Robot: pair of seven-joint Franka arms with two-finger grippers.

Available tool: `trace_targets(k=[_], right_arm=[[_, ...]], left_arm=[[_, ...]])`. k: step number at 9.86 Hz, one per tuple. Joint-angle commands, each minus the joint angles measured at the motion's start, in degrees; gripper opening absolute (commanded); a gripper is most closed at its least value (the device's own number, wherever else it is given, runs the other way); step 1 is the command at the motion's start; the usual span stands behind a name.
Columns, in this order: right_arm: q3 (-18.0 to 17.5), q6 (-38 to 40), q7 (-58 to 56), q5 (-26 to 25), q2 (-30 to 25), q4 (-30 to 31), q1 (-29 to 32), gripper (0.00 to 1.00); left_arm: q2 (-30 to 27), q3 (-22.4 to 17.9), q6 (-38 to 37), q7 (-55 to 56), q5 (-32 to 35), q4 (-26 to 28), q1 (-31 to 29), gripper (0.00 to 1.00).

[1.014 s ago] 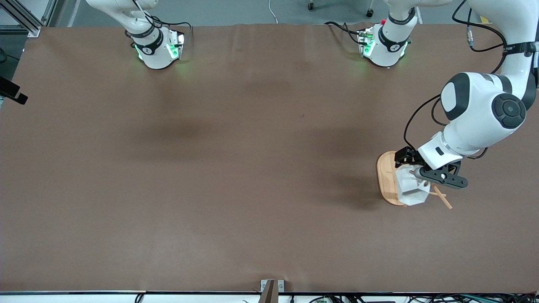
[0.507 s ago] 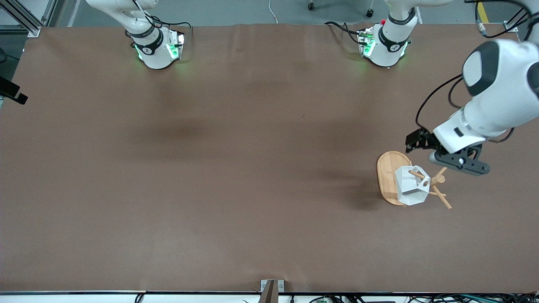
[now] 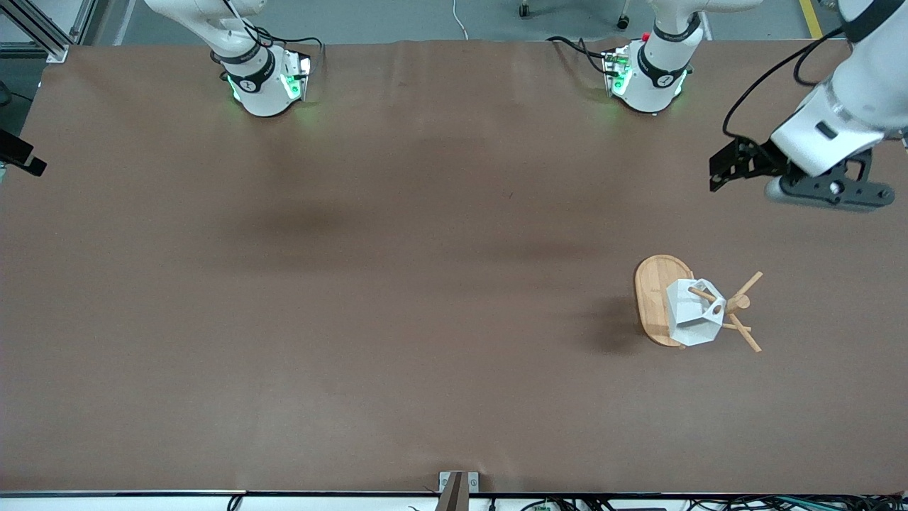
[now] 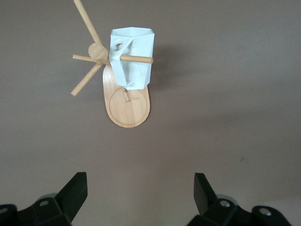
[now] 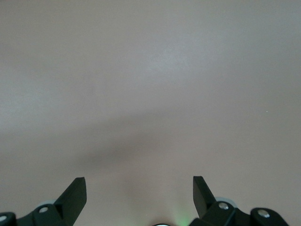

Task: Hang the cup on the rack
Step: 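Open the left gripper and lift it away from the rack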

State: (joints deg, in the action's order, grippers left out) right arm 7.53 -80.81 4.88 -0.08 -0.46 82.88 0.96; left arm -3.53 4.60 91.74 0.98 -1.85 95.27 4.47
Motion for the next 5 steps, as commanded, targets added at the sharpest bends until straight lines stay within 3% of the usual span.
trace_targets(k=[1,5], right_arm=[[0.30,0.48,-0.66,-0.88,-0.33,-0.09,-0.34,1.00],[0.30,0.48,-0.66,-0.88,-0.33,-0.09,-0.34,1.00]], left_arm=[[-1.65,-0.29,-1.12,-0.02,2.63,2.29,-0.60,1.00],[-2.10,-0.38,-1.21,-2.74,3.18,1.94,-1.91,1.00]])
